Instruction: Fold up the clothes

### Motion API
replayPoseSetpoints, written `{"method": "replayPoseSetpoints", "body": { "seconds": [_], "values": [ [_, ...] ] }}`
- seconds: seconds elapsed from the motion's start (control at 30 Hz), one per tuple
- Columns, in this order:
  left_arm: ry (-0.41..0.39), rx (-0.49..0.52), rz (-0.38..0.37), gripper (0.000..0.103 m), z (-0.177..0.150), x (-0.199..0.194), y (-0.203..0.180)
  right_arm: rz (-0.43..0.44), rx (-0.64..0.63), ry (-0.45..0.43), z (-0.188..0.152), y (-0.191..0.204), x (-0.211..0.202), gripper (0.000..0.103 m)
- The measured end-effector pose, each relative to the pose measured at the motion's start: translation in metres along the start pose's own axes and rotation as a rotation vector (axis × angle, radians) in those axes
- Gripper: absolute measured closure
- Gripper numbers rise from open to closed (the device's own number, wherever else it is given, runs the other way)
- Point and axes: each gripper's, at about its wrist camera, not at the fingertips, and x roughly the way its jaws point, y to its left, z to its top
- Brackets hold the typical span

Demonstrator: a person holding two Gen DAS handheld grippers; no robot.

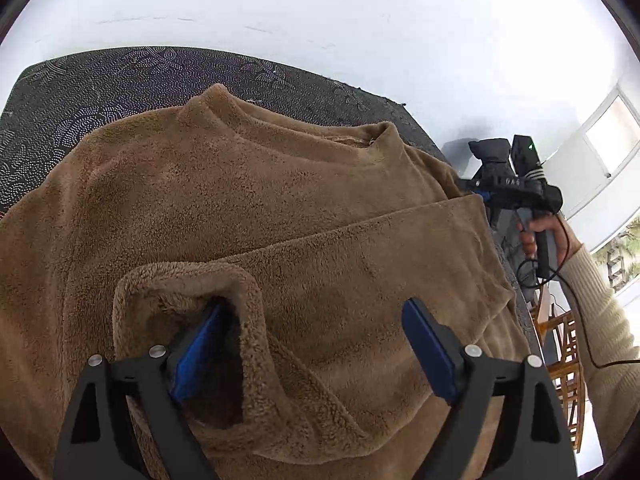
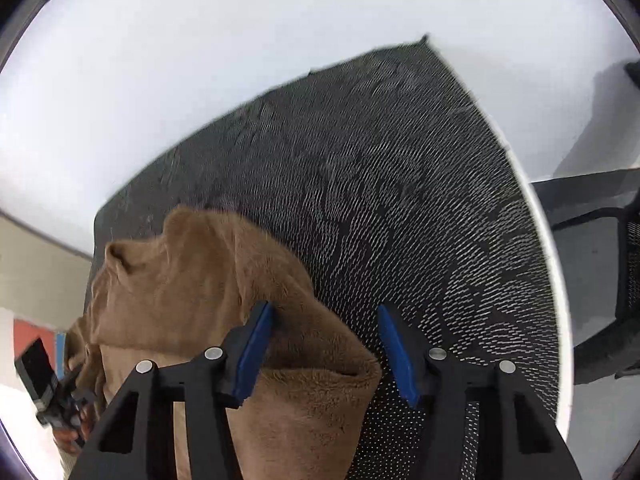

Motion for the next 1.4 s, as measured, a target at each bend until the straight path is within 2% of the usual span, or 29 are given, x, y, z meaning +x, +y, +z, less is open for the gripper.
{"method": "replayPoseSetpoints", "body": {
  "seconds": [0.1, 0.13, 0.17, 0.2, 0.27, 0.4, 0.43, 0.57, 0.7, 0.8, 0.83, 0.87, 0.93, 1.03, 1.17, 1.3, 1.4],
  "values": [
    [-0.007, 0.011, 0.014, 0.013, -0.001, 0.000, -0.002, -0.020, -0.070, 0.008, -0.006, 0.012, 0.005, 0.045],
    [-0.010, 0.014, 0.020, 0.013, -0.001, -0.001, -0.002, -0.039, -0.087, 0.009, -0.006, 0.015, 0.005, 0.052],
    [-0.013, 0.017, 0.027, 0.013, -0.001, -0.002, -0.003, -0.053, -0.094, 0.012, -0.007, 0.017, 0.006, 0.074],
    [-0.022, 0.020, 0.035, 0.013, -0.001, -0.003, -0.003, -0.067, -0.101, 0.013, -0.008, 0.019, 0.007, 0.084],
    [-0.038, 0.032, 0.054, 0.013, 0.000, -0.005, -0.005, -0.093, -0.126, -0.001, -0.011, 0.025, 0.005, 0.090],
    [-0.062, 0.059, 0.098, 0.013, 0.006, -0.005, -0.010, -0.268, -0.201, -0.132, -0.012, 0.040, -0.015, 0.092],
    [-0.066, 0.066, 0.107, 0.013, 0.008, -0.003, -0.012, -0.287, -0.198, -0.147, -0.011, 0.040, -0.017, 0.092],
    [-0.043, 0.086, 0.125, 0.013, 0.014, 0.015, -0.020, -0.395, -0.236, -0.134, -0.007, 0.047, -0.003, 0.092],
    [-0.029, 0.117, 0.114, 0.013, 0.011, 0.020, -0.018, -0.405, -0.189, -0.119, -0.013, 0.045, 0.010, 0.092],
    [-0.029, 0.122, 0.090, 0.013, 0.007, 0.008, -0.012, -0.380, -0.166, -0.125, -0.014, 0.039, 0.009, 0.088],
    [-0.031, 0.117, 0.082, 0.013, 0.007, 0.004, -0.010, -0.380, -0.153, -0.131, -0.014, 0.038, 0.007, 0.078],
    [-0.036, 0.108, 0.071, 0.013, 0.006, 0.000, -0.008, -0.379, -0.140, -0.137, -0.014, 0.037, 0.005, 0.060],
    [-0.047, 0.080, 0.048, 0.013, 0.004, -0.007, -0.003, -0.366, -0.111, -0.179, -0.016, 0.035, -0.004, 0.038],
    [-0.061, 0.032, 0.038, 0.012, -0.001, -0.017, 0.003, -0.337, -0.082, -0.259, -0.019, 0.037, -0.023, 0.038],
    [-0.073, -0.033, 0.040, 0.013, -0.009, -0.033, 0.019, -0.340, -0.136, -0.315, -0.034, 0.053, -0.046, 0.038],
    [-0.081, -0.162, -0.036, 0.012, -0.018, -0.048, 0.043, -0.297, -0.231, -0.292, -0.066, 0.086, -0.047, 0.038],
    [-0.061, -0.217, -0.021, 0.012, -0.021, -0.048, 0.049, -0.261, -0.285, -0.263, -0.087, 0.109, -0.031, 0.038]
  ]
}}
